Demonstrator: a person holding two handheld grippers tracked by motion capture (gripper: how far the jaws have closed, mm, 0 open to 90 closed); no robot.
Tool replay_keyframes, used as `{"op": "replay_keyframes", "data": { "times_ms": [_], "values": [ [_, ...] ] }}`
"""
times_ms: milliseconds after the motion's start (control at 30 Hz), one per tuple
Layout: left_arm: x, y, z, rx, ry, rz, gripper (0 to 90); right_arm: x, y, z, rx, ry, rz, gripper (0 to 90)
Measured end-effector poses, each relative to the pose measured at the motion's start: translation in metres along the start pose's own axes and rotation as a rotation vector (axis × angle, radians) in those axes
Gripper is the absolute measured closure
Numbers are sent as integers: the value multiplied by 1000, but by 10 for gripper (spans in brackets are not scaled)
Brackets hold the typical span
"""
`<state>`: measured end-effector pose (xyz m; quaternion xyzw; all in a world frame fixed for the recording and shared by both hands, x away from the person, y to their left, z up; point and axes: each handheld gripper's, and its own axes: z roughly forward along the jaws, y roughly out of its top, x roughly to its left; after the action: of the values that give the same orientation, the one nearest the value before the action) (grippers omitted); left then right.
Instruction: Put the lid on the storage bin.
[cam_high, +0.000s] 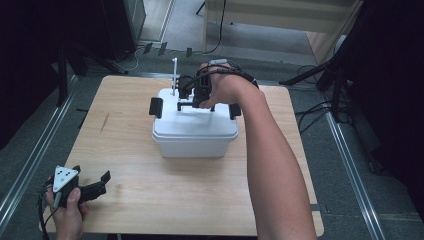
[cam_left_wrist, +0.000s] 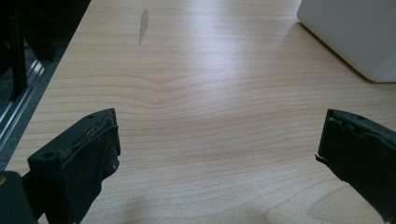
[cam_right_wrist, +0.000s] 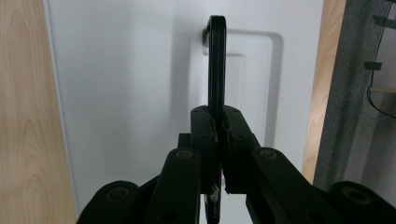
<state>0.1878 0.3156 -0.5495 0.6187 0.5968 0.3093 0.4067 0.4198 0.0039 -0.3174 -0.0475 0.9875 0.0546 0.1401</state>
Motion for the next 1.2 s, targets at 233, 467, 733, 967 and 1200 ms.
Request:
{"op": "replay_keyframes", "data": {
  "times_ms": [233,467,733,967,1200],
  "values": [
    [0,0,0,-1,0,-2,0,0,8,5,-1,12,0,854],
    [0,0,0,-2,0,-2,0,0,10,13,9,12,1,854],
    [0,0,1,-2,3,7,0,-1,7,21,4,22,5,853],
    [0,0,0,-2,3,7,0,1,6,22,-1,16,13,852],
    [0,0,0,-1,2,3,0,8,3,21,-24,52,30,716]
  ]
}}
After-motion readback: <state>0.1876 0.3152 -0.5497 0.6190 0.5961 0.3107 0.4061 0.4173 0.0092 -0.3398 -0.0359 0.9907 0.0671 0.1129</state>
